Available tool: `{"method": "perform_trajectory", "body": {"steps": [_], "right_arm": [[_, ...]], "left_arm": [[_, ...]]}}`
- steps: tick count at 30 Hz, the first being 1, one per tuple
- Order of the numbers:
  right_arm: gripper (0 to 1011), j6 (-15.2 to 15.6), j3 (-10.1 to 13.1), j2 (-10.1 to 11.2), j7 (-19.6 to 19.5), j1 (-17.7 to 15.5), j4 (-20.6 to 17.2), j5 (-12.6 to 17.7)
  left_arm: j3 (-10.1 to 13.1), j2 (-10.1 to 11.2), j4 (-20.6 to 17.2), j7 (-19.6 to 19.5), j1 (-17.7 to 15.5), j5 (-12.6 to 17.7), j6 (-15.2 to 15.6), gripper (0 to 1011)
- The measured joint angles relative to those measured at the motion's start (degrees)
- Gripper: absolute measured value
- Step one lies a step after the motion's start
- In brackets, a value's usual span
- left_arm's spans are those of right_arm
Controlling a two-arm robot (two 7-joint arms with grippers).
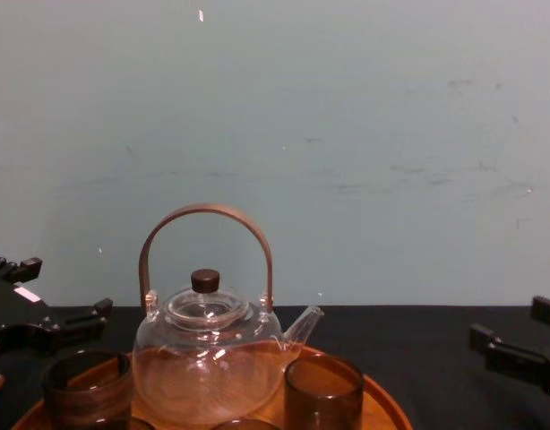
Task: Pick up the glass from the table and place it on the tray.
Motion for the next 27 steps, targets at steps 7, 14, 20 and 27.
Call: {"method": "perform_trajectory", "body": {"steps": [7,14,20,27], "right_arm": [[1002,0.0,0.0,0.0,-0.1,0.0,0.1,-0.1],[1002,0.0,-0.2,0.0,0.1,0.1,0.0,-0.1],[1002,0.0,-0.3,0.0,0.2,0.1,0.0,0.0],[1002,0.0,-0.3,0.1,0.2,0.2,0.0,0.0]], "left_arm": [[0.0,0.0,0.0,0.0,0.0,0.0,0.0,1001],[0.0,0.0,0.0,0.0,0.0,0.0,0.0,1001],[0.0,0.0,0.0,0.0,0.0,0.0,0.0,1001],[0.0,0.0,0.0,0.0,0.0,0.0,0.0,1001]]}}
